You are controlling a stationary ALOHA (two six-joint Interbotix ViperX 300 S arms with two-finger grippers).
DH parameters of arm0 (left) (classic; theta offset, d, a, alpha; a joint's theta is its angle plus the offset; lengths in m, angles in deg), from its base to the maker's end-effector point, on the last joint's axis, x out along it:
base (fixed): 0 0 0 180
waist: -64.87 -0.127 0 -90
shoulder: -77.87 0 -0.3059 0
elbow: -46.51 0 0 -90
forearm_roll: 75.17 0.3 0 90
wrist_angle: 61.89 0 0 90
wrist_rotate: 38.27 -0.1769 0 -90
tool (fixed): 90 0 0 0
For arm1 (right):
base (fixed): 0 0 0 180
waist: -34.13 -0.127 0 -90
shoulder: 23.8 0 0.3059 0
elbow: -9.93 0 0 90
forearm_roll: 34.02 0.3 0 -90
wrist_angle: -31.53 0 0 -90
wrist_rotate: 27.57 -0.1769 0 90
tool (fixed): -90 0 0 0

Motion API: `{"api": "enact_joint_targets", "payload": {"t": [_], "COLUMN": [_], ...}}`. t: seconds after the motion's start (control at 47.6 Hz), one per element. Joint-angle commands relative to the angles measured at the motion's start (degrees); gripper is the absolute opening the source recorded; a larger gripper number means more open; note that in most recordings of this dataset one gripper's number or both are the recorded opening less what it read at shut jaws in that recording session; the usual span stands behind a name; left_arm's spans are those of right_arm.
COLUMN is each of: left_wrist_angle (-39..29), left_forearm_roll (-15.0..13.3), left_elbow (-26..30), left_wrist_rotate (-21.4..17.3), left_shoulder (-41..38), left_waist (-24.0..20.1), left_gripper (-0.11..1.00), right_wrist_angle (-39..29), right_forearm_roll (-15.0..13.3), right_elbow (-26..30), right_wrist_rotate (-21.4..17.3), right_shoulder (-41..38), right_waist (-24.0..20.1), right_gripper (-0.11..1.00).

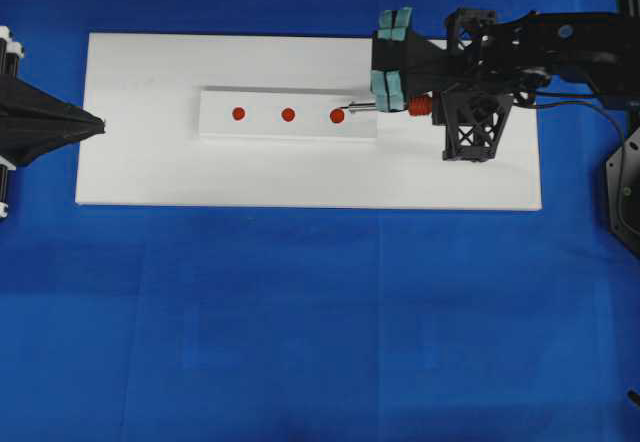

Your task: Touch the tip of the soldering iron to the mark.

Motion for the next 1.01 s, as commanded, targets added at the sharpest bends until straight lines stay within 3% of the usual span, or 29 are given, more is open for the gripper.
{"api": "enact_joint_targets", "payload": {"t": [0.0, 0.987], "left_wrist_angle": [0.09, 0.18], "left_forearm_roll": [0.09, 0.09], "left_elbow": [0.53, 0.53], "left_wrist_rotate": [-0.09, -0.09], "left_shoulder": [-0.35, -0.26], "left_waist": [0.09, 0.00], "left_gripper": [0.00, 0.00], "right_wrist_angle": [1.14, 3.60], "right_forearm_roll": [-0.09, 0.09], "right_elbow": [0.26, -2.02], "right_wrist_rotate": [0.09, 0.26], "right_shoulder": [-0.09, -0.79], "right_waist": [0.09, 0.35], "right_gripper": [0.07, 0.07]}}
